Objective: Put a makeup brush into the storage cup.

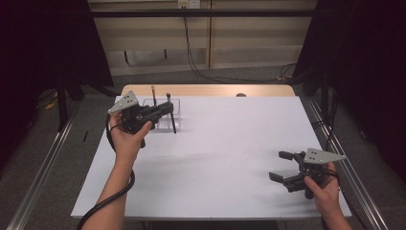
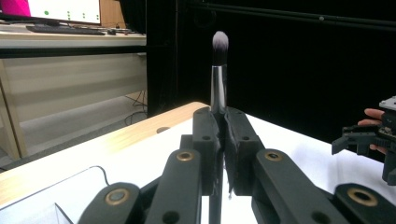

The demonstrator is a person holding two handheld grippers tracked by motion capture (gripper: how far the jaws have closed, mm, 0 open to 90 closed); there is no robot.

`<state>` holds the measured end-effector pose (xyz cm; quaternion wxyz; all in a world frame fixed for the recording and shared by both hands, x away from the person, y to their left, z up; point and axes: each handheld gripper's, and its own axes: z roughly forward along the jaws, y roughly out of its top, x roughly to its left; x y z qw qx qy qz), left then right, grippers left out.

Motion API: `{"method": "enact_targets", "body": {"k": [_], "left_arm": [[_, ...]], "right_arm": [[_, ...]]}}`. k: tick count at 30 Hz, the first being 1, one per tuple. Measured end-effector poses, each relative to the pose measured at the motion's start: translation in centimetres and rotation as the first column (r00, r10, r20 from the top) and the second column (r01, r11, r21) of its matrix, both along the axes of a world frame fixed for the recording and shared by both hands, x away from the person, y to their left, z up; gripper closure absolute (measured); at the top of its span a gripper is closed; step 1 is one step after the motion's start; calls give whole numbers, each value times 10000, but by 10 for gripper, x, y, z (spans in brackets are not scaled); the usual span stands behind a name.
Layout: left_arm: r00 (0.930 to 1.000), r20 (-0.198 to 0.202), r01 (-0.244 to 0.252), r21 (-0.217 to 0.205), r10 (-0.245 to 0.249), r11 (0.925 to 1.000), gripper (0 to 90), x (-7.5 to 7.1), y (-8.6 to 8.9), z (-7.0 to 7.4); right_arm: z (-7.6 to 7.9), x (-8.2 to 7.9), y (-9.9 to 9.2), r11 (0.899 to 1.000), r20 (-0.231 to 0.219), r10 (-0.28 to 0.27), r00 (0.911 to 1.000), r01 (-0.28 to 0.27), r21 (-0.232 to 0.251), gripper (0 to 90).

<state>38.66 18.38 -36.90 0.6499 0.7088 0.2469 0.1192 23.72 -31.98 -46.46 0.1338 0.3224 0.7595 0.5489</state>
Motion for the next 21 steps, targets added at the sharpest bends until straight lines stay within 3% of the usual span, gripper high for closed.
{"method": "enact_targets", "body": {"k": [21], "left_arm": [[9980,-127,-612,50,613,9981,840,22,10,8]], "right_arm": [[-1,0,0,10000,13,-1,10000,1,0,58]]}}
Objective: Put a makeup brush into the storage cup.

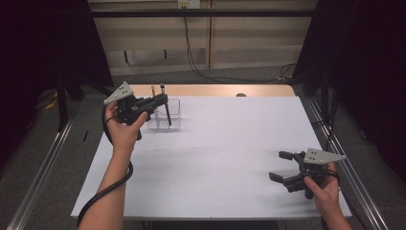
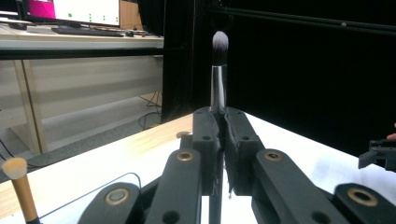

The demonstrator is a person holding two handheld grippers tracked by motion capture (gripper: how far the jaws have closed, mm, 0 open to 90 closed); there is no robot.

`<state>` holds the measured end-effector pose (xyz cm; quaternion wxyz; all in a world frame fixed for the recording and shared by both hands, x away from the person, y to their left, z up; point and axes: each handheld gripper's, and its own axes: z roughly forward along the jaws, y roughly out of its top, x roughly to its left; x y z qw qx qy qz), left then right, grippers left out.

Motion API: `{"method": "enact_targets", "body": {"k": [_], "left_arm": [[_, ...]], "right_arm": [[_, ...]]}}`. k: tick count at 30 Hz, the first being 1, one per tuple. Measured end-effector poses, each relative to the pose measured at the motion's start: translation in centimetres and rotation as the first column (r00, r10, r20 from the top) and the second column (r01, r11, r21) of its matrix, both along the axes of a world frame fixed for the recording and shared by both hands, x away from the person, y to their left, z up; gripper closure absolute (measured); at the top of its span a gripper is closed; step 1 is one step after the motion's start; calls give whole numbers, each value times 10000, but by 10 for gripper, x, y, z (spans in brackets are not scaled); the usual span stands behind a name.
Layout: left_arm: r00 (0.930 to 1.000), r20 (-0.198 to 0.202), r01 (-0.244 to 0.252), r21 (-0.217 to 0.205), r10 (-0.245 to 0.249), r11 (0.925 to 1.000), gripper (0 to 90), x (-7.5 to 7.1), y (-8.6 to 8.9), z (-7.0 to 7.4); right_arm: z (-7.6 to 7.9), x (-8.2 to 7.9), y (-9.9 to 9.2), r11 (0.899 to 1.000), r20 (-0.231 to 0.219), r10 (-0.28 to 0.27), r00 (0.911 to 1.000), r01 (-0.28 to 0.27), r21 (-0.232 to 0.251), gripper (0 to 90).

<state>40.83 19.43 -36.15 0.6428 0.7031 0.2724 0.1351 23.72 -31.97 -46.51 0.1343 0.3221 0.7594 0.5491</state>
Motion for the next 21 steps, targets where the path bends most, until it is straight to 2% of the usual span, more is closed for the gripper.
{"method": "enact_targets", "body": {"k": [9,14,21], "left_arm": [[9997,11,-230,127,229,9997,840,9,1,4],[9991,24,-420,-10,420,9991,839,13,1,6],[9983,13,-587,37,587,9983,840,20,1,7]], "right_arm": [[-1,0,0,10000,-27,0,10000,0,-34,58],[-1,0,1,9999,-35,60,10000,-61,-122,58],[-2,0,2,9998,-55,105,9999,-106,-148,58]]}}
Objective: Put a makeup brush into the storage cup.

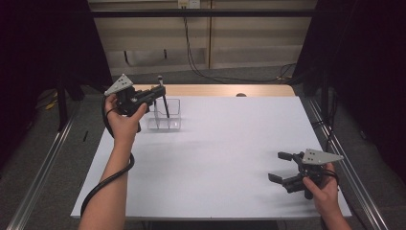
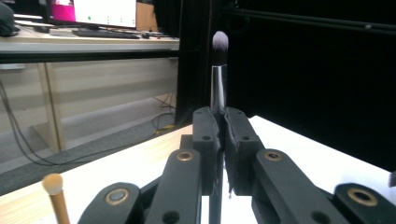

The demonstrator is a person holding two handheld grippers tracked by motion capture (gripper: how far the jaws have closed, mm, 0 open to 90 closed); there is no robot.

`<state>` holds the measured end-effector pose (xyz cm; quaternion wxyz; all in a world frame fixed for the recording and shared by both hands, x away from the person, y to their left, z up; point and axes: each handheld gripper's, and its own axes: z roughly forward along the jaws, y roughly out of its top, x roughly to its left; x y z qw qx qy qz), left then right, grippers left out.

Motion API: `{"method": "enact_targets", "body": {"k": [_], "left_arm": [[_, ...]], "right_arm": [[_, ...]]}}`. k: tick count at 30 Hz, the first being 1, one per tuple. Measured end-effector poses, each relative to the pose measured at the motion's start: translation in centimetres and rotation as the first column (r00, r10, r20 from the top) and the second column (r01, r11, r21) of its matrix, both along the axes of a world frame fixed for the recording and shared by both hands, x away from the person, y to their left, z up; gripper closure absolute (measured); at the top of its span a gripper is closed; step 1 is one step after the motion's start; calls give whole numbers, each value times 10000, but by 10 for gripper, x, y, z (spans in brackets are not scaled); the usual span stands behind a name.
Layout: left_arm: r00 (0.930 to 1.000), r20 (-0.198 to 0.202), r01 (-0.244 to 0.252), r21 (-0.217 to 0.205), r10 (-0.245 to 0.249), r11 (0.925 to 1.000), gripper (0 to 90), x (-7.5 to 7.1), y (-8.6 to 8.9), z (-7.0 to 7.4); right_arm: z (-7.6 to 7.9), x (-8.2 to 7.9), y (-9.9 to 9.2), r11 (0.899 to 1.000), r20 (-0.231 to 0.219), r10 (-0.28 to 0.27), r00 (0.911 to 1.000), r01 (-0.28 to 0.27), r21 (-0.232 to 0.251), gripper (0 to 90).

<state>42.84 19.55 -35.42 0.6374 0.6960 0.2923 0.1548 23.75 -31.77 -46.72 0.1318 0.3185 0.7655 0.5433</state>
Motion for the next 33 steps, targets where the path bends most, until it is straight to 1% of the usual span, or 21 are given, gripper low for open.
{"method": "enact_targets", "body": {"k": [2,3,5,7,13,15,19,22,25,26,32,33], "left_arm": [[10000,31,-41,120,41,9999,840,2,0,1],[10000,61,-33,-9,33,10000,840,3,0,2],[9999,114,-87,134,86,9999,839,5,0,4],[9998,138,-116,88,115,9999,840,6,0,5],[9992,244,-321,179,317,9993,840,11,0,7],[9989,272,-394,299,386,9988,840,12,0,7],[9982,247,-552,232,547,9982,839,15,2,6],[9975,233,-668,301,661,9973,839,17,4,5],[9964,204,-823,198,819,9964,839,17,6,5],[9963,260,-826,283,819,9962,839,17,7,5],[9953,304,-932,433,920,9947,839,18,10,5],[9949,289,-974,368,963,9946,840,18,11,5]], "right_arm": [[0,0,0,10000,-15,33,10000,-33,7,58],[0,0,0,10000,-9,47,10000,-47,2,58],[0,0,0,10000,-9,37,10000,-37,11,58],[-1,0,0,10000,-7,40,10000,-40,9,58],[0,0,0,10000,17,63,10000,-63,27,58],[0,0,0,10000,23,82,10000,-82,9,58],[0,-1,0,10000,34,74,10000,-74,33,58],[0,0,0,10000,33,85,10000,-85,17,58],[-1,0,0,9999,15,118,9999,-118,23,58],[-1,0,0,9999,13,113,9999,-113,21,58],[-1,-1,0,9999,25,115,9999,-115,17,58],[0,-1,0,9999,18,119,9999,-119,18,58]]}}
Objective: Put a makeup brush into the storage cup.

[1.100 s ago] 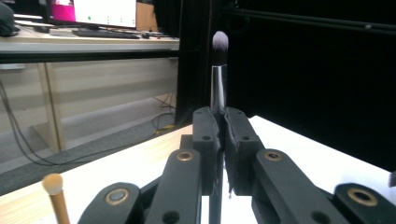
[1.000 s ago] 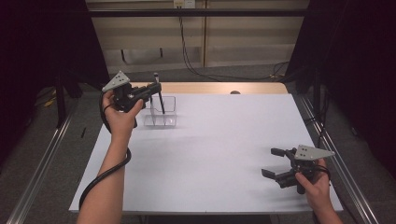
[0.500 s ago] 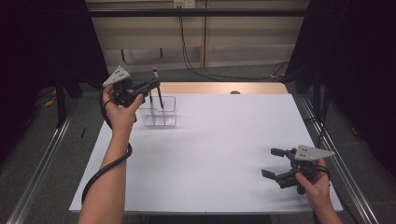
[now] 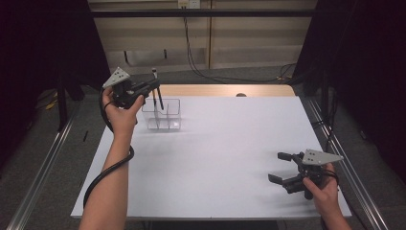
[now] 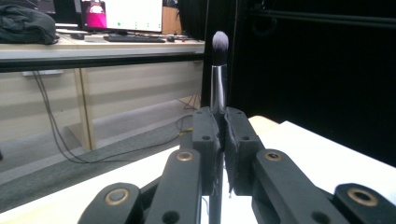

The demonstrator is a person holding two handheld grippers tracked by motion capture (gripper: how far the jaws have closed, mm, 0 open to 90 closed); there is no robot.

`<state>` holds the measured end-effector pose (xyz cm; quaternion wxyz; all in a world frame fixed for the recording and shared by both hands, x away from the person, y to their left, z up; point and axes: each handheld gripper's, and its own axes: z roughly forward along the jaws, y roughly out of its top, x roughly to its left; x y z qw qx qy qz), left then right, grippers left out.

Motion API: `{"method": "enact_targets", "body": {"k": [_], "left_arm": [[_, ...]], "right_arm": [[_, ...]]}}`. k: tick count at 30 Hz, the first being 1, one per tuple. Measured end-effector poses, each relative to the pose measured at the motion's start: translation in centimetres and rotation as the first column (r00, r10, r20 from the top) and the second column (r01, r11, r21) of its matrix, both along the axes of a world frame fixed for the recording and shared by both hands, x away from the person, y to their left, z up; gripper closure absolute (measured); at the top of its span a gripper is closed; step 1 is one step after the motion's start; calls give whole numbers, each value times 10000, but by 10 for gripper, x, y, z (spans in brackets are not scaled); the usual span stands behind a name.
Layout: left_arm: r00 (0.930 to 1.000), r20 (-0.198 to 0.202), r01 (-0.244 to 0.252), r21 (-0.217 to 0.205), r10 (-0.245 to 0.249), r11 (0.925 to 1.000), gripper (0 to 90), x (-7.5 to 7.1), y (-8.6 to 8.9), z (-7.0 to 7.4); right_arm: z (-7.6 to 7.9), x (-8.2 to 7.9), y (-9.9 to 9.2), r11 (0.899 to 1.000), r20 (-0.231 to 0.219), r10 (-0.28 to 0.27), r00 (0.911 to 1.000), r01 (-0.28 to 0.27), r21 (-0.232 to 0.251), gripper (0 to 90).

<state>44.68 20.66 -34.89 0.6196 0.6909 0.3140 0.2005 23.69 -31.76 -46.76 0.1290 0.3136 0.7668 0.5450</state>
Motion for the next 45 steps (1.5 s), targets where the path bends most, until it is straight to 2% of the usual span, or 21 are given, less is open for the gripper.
{"method": "enact_targets", "body": {"k": [22,45], "left_arm": [[9985,-136,-532,-12,532,9986,839,4,12,-2],[9923,-250,-1213,28,1213,9926,839,6,27,-4]], "right_arm": [[-1,0,0,10000,-24,60,10000,-60,-55,58],[-1,0,1,10000,-25,78,10000,-78,-50,62]]}}
